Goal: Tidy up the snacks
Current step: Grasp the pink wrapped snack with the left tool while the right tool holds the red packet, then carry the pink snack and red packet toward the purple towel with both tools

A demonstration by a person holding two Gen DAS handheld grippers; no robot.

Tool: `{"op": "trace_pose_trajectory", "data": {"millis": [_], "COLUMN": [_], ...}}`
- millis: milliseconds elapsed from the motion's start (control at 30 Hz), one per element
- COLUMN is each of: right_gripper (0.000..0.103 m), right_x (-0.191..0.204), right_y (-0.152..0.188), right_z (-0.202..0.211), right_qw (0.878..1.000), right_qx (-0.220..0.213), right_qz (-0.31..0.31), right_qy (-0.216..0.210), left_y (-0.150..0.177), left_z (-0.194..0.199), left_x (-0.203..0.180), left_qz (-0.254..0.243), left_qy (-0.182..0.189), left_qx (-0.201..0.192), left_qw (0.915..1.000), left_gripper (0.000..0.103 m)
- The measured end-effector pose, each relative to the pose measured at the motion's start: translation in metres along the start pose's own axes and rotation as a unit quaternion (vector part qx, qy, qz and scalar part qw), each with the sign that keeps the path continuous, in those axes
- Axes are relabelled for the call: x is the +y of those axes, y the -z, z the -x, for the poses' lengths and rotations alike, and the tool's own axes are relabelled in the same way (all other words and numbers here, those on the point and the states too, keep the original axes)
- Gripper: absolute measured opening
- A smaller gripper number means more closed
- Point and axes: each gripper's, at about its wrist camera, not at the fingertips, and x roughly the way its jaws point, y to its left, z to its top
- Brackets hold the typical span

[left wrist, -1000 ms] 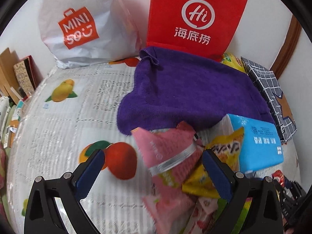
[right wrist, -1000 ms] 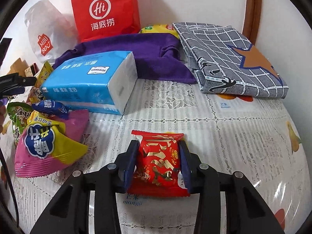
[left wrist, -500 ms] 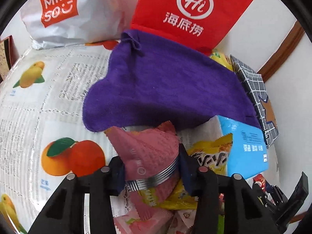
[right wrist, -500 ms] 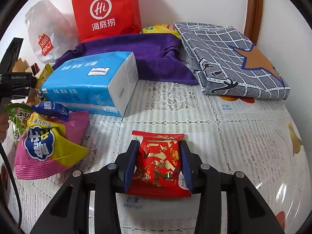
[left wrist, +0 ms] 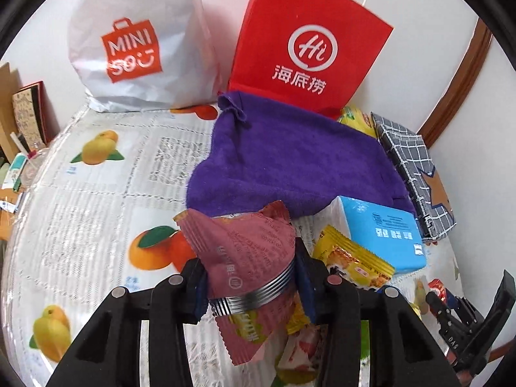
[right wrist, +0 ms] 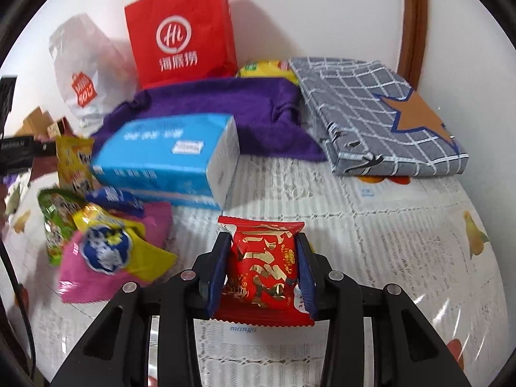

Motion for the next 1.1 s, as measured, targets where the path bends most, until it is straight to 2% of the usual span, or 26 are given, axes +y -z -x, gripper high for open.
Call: {"op": "trace_pose_trajectory", "data": {"millis": [333, 567, 867, 1100], "right_gripper": [0.040, 0.040, 0.040, 0.040], "right_x": [0.001, 0.015, 0.027, 0.033], "right_y": [0.000, -0.001, -0.002, -0.003], "right_z": [0.028, 0.046, 0.065, 0.071], "right_qw": [0.999, 0.999, 0.999, 0.999], "right_qx": [-0.025, -0.037, -0.045, -0.040], "right_qz": [-0.020, 0.001, 0.012, 0.012], "right_qy": [0.022, 0.029, 0.024, 0.008], "left_y": [0.021, 0.034, 0.043, 0.049], "left_z": [0.045, 0.066, 0.095, 0.105], "left_x": [-0.001, -0.006, -0.009, -0.030], "left_qz": [-0.008, -0.012, -0.016, -0.036], "left_qy": [0.002, 0.003, 0.006, 0.021], "left_qx": [-0.031, -0.045, -0.066, -0.072], "left_qw": [0.9995, 0.9989, 0.9976, 0.9966], "left_gripper": [0.042, 0.042, 0.042, 0.042]}}
